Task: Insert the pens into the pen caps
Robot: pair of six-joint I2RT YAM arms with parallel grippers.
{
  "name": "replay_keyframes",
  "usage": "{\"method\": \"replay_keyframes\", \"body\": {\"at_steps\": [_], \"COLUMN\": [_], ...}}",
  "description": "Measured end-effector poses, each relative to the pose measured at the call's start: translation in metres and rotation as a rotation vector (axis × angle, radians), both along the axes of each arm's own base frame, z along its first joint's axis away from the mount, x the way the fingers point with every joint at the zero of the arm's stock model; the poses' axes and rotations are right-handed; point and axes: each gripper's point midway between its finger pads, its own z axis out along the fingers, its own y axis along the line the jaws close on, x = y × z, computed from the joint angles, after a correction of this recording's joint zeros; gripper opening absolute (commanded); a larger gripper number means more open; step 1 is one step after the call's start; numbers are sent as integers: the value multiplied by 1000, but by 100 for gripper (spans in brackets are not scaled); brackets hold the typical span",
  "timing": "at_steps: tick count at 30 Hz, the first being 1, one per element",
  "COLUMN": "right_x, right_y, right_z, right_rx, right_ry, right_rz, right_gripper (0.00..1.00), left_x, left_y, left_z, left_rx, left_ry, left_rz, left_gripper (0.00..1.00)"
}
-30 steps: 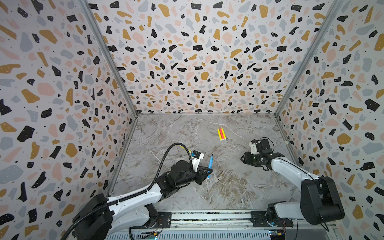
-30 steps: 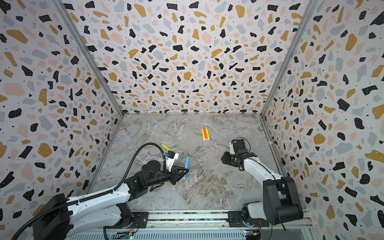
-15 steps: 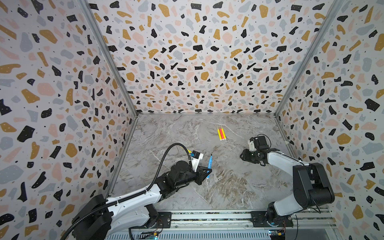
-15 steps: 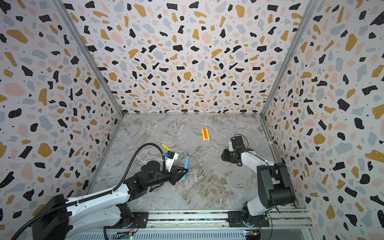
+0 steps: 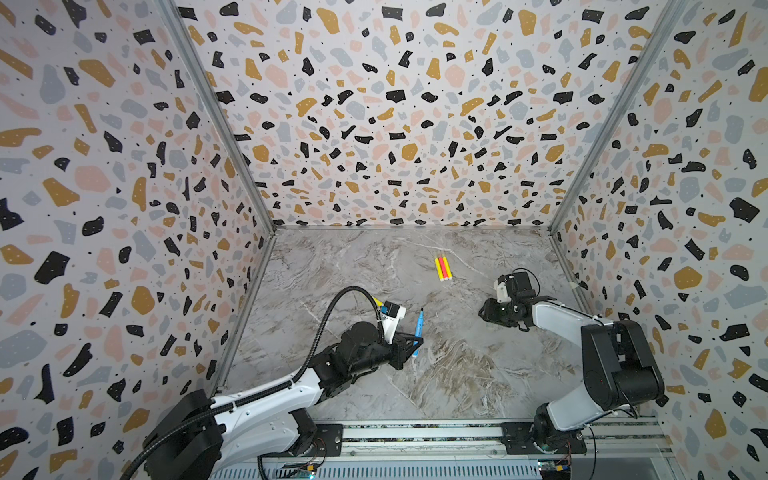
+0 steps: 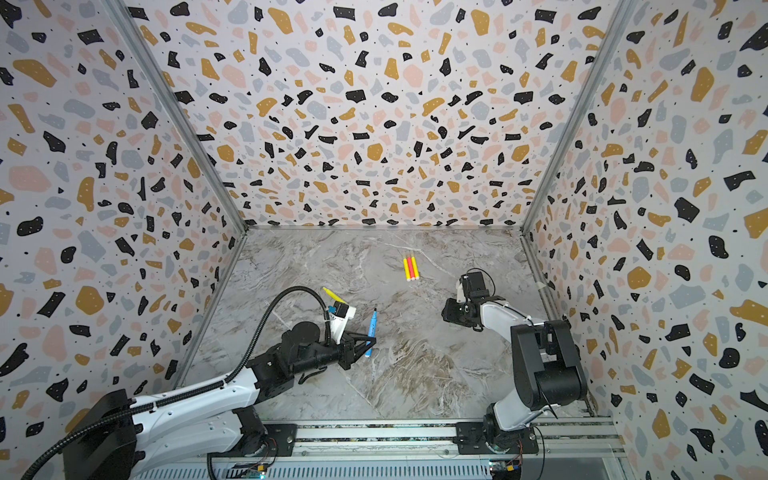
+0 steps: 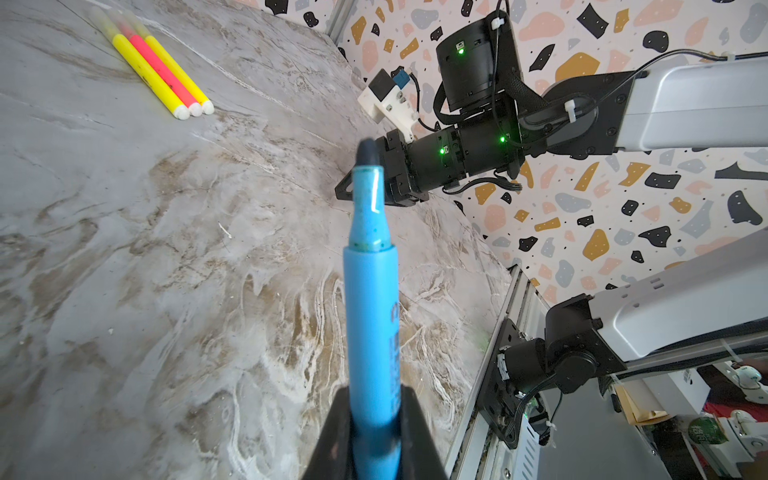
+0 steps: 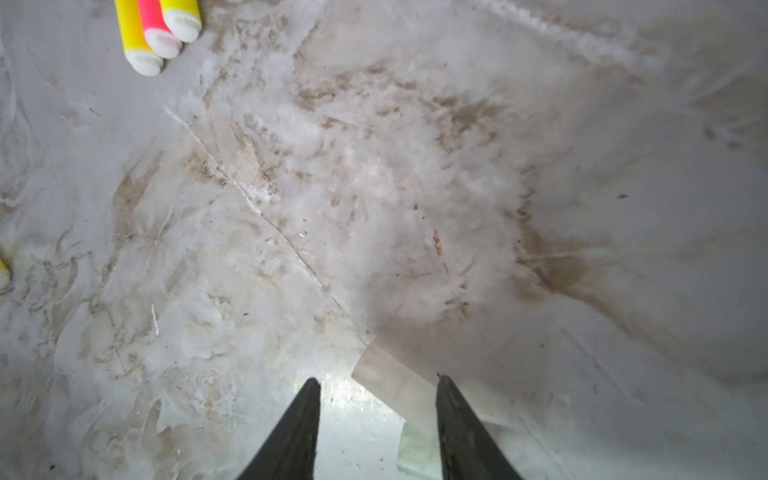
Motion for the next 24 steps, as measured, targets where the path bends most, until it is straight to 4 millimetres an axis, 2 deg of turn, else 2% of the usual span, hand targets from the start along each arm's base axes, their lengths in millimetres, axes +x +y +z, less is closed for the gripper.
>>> {"method": "replay_keyframes", "body": {"at_steps": [5,18,24], "right_x": [-1,-2,-2], "right_y": [5,31,30], "right_z": [-3,3,2], "right_rx": [17,76,52], "right_ry": [10,-8,-8], "right_rz": [14,82,76], "right_gripper": [46,45,45], "left_x": [0,0,1], "left_y": [1,1,2], "left_z": [-1,-2,0], "left_rx": [5,10,8], "left_ry": [3,1,-8], "left_rz": [3,3,9], "left_gripper": [0,0,0]}}
